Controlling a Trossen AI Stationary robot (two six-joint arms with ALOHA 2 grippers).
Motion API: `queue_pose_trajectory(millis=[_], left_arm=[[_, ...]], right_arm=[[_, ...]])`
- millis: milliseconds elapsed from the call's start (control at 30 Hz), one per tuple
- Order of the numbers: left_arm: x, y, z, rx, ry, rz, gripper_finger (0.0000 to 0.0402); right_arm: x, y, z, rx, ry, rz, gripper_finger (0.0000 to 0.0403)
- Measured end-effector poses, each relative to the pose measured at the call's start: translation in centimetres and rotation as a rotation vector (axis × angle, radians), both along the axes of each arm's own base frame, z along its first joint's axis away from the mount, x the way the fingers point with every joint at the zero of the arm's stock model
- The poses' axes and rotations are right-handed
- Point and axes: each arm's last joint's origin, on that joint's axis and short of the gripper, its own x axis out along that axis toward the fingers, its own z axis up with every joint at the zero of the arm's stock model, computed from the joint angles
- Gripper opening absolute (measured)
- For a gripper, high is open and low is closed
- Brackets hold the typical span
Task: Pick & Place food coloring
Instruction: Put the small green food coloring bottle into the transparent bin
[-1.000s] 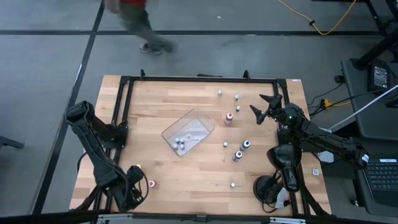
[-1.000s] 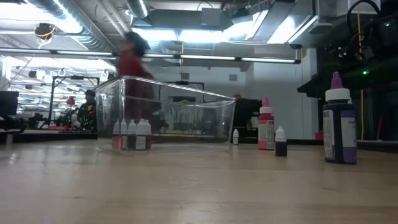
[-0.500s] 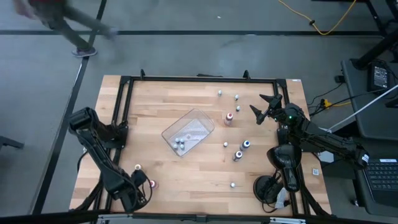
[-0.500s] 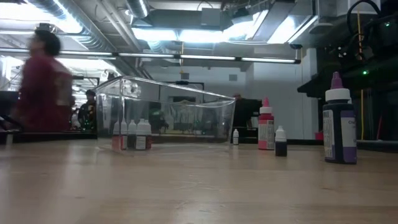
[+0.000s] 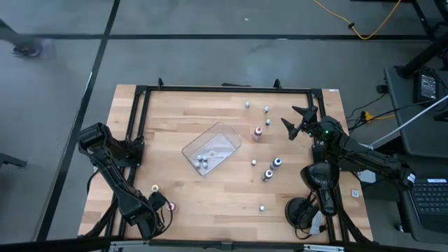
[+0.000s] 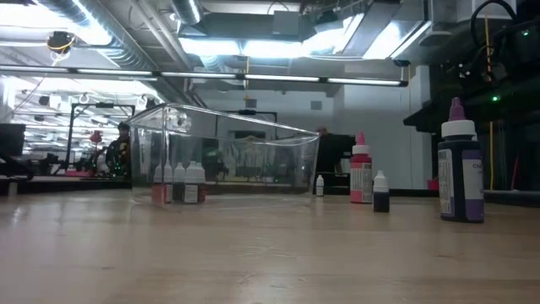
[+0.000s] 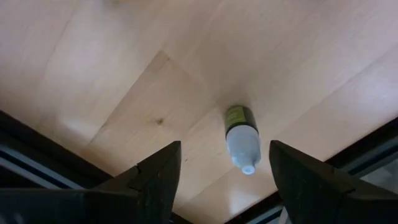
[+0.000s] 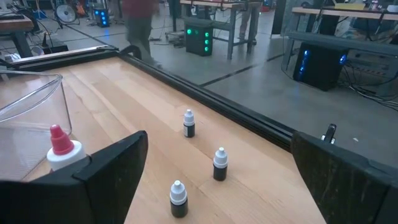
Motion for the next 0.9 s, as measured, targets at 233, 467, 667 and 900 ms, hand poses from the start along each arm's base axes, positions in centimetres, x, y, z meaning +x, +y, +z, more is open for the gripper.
queue_pose_trajectory(millis=[233,467,667,900], left_arm=[[0.0,0.0,0.0,0.0,0.001,0.0,0.0154],[0.02,-0.02,0.0,-0.003,-0.007,-0.034,0.0094],[0.07,-0.12,0.02,-0.017,-0.016,-0.06,0.0058],[0.03,0.06,0.78,-0.035,-0.043,-0.062,0.0059]], right_arm=[[0.0,0.0,-0.01,-0.001,0.001,0.0,0.0394],[0.0,0.0,-0.01,-0.001,0.001,0.0,0.0394],[0.0,0.0,0.0,-0.001,0.0,0.0,0.0394],[0.0,0.0,0.0,0.0,0.0,0.0,0.0394]])
